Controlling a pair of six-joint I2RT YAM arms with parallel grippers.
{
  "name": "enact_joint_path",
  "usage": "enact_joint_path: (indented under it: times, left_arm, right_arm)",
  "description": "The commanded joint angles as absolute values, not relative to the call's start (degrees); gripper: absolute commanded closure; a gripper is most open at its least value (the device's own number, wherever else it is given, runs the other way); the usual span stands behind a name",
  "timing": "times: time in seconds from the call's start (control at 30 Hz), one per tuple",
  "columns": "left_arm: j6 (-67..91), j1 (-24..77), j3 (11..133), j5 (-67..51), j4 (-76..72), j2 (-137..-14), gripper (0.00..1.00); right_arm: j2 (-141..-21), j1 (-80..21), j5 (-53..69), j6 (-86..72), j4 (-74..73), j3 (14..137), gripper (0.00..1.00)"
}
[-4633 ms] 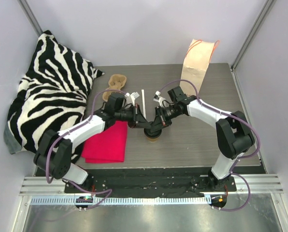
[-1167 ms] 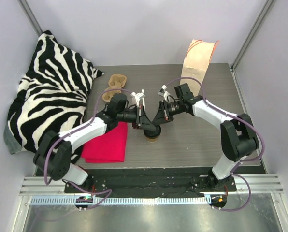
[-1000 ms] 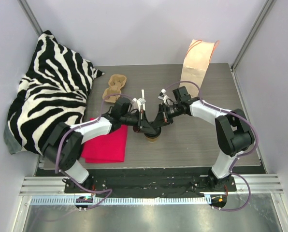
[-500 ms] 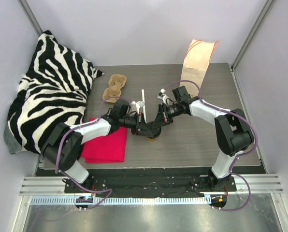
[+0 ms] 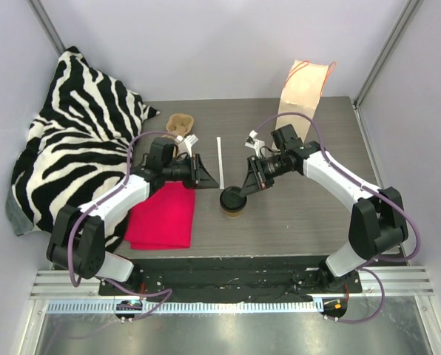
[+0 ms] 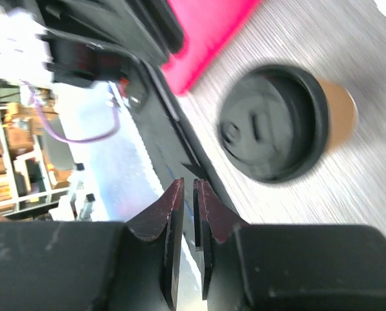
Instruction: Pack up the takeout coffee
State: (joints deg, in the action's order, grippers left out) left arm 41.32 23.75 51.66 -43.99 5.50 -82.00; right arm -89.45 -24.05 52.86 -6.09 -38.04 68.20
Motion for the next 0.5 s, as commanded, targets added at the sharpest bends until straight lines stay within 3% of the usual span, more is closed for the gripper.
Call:
enact_joint_path:
  times: [0.0, 0.47]
  left_arm:
    - [39.7, 23.6, 51.4, -40.9, 8.4, -81.0, 0.82]
    - [43.7, 20.3, 45.6, -35.9, 5.4, -83.6, 0.84]
  right_arm:
    - [-88.7, -24.3, 44.3, -0.3, -45.2, 65.0, 0.81]
    - [-96.4, -24.3, 41.0, -2.5, -40.3, 66.5, 0.82]
